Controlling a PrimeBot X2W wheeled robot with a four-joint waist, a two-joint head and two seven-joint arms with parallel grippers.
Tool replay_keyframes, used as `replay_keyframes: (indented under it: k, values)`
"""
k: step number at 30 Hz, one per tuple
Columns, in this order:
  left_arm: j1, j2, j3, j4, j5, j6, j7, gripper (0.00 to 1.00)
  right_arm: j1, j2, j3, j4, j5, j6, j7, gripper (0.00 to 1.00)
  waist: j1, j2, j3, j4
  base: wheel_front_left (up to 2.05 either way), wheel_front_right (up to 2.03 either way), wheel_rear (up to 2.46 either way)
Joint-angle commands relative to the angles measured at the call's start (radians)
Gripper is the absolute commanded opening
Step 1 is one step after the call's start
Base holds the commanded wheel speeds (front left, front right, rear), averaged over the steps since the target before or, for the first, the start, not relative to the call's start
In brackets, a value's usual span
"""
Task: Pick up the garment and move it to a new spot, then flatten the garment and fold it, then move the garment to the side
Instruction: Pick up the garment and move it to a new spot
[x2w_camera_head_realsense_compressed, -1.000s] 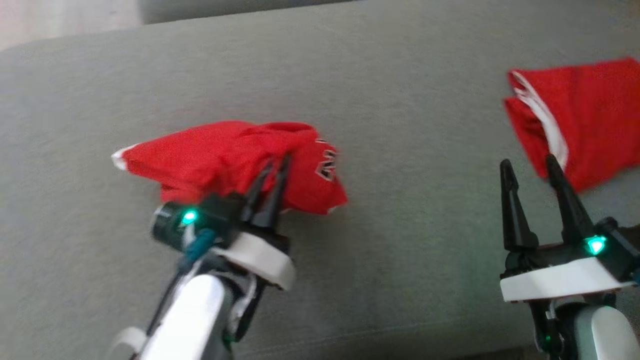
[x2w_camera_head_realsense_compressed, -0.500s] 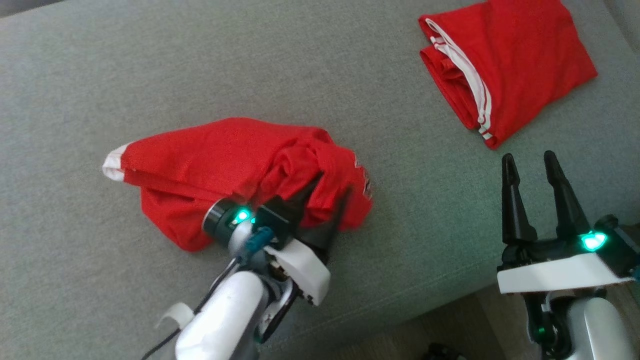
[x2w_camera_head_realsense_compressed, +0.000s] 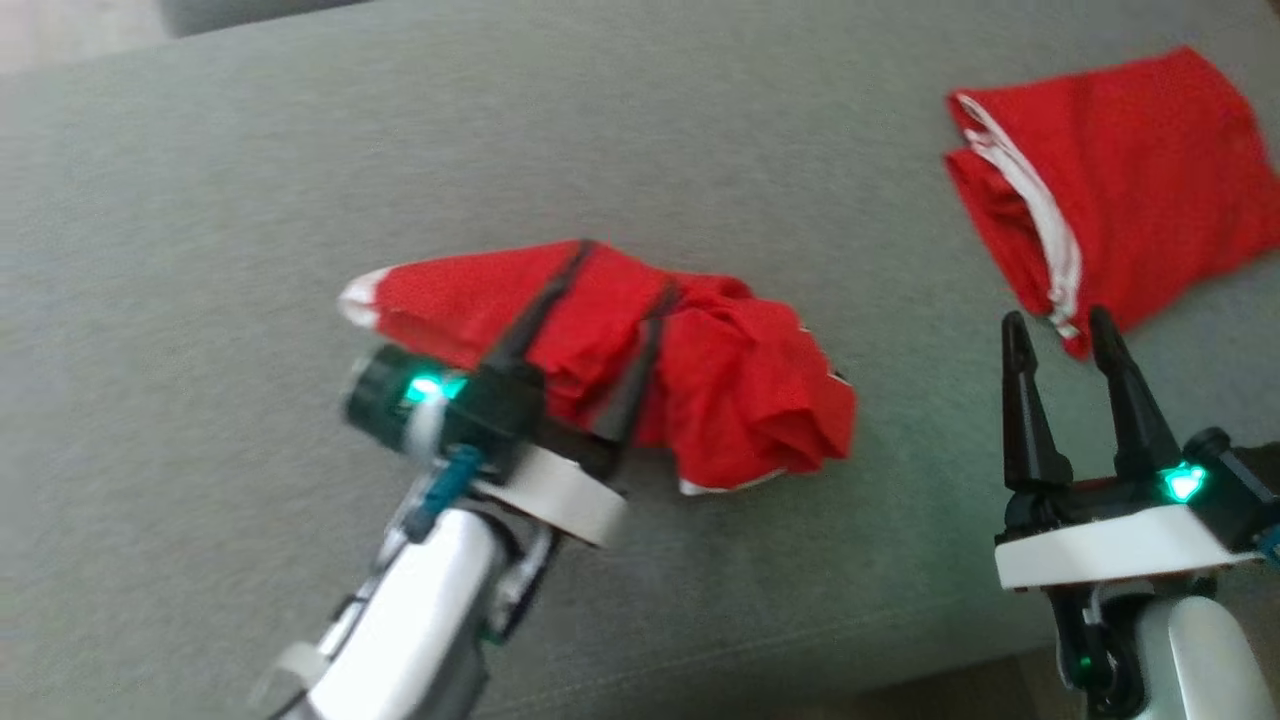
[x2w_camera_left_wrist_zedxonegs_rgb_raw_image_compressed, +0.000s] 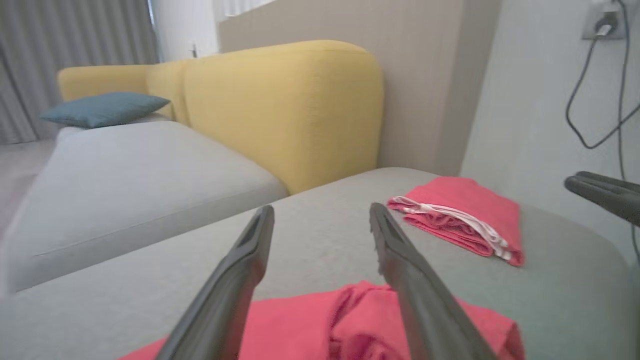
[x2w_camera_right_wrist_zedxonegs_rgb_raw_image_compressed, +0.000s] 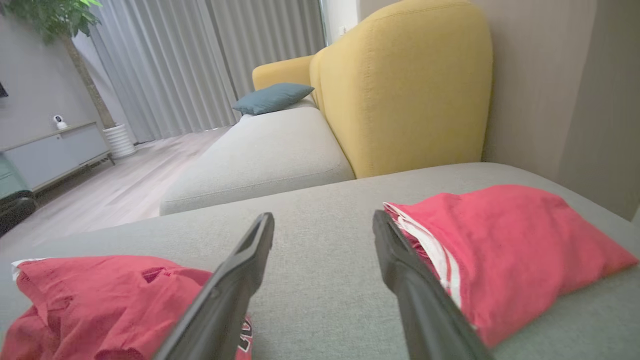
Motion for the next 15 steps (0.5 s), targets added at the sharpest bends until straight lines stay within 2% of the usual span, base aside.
replay_keyframes:
  k: [1,9,15]
  values:
    - [-0.012,0.020,0.053,-0.040,-0.007,0.019,-0.011,1.00,-0.019,-0.005,0.019,-0.042,-0.010,0.003,0.008,1.00,0.0000,-0.0001,-0.037,0.059,0.00,0.00,0.00]
    - [0.087,0.100,0.226,-0.063,-0.063,0.126,-0.035,1.00,0.008,-0.005,0.011,-0.077,-0.050,0.003,0.061,1.00,0.0000,-0.0001,-0.083,0.171,0.00,0.00,0.00]
    - [0.176,0.156,0.295,-0.080,-0.093,0.155,-0.038,1.00,0.034,-0.005,0.002,-0.091,-0.068,0.003,0.087,1.00,0.0000,-0.0001,-0.105,0.201,0.00,0.00,0.00]
